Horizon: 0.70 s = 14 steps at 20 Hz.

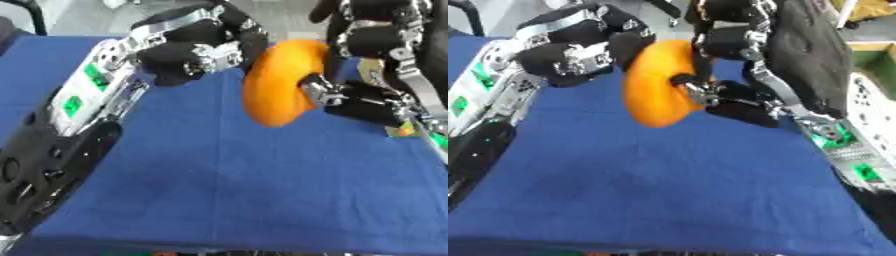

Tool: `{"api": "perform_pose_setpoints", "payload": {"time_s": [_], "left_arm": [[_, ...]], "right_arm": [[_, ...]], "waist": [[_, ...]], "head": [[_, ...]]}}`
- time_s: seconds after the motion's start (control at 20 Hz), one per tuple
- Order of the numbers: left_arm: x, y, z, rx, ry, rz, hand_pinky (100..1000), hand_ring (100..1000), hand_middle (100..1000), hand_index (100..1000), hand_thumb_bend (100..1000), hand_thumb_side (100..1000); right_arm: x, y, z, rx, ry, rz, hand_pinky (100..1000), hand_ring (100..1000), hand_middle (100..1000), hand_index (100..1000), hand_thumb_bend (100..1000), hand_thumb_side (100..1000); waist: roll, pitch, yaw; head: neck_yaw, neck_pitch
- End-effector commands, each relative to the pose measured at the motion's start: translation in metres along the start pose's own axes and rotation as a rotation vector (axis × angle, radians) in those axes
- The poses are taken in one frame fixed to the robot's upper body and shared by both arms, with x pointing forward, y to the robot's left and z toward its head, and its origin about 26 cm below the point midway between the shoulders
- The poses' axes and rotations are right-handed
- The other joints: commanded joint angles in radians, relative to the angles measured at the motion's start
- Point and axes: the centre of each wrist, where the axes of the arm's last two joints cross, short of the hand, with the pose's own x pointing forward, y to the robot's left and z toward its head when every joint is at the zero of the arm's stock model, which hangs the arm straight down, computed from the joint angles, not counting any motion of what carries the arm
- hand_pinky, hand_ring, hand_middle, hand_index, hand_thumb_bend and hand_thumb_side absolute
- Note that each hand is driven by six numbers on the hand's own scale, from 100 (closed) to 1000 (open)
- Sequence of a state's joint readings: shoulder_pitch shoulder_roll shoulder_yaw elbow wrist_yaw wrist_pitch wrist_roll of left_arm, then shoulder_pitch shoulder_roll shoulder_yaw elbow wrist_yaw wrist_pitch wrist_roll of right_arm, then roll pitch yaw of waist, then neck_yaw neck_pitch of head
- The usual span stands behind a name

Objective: Pick up the objects with one hand, pass them to the other hand, and then place them into the box on the other side of the table.

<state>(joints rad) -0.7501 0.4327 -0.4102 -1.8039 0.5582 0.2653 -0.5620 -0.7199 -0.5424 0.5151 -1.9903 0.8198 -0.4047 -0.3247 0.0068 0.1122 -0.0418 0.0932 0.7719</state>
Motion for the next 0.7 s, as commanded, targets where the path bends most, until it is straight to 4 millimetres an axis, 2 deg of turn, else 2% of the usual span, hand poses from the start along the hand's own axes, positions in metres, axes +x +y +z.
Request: {"api": "perform_pose_setpoints", "payload": {"time_s": [0.05,0.35,0.7], "left_arm": [[0.011,0.002,-0.002,-0.007,-0.019,-0.029,685,485,398,437,100,377],[0.010,0.003,0.001,0.009,-0.019,-0.033,686,485,398,438,100,382],[0.013,0.013,0.013,0.094,-0.040,-0.052,687,490,411,454,100,383]], "right_arm": [[-0.003,-0.007,-0.004,-0.006,-0.012,0.004,622,528,100,445,100,100],[-0.004,-0.009,-0.003,0.000,-0.012,-0.001,625,530,100,446,100,100],[-0.009,-0.015,0.004,-0.008,0.011,0.031,629,530,100,445,100,100]], "waist": [[0.007,-0.014,-0.001],[0.006,-0.015,-0.003],[0.006,-0.016,-0.004]], "head": [[-0.003,-0.002],[-0.002,-0.002],[-0.004,-0.002]]}}
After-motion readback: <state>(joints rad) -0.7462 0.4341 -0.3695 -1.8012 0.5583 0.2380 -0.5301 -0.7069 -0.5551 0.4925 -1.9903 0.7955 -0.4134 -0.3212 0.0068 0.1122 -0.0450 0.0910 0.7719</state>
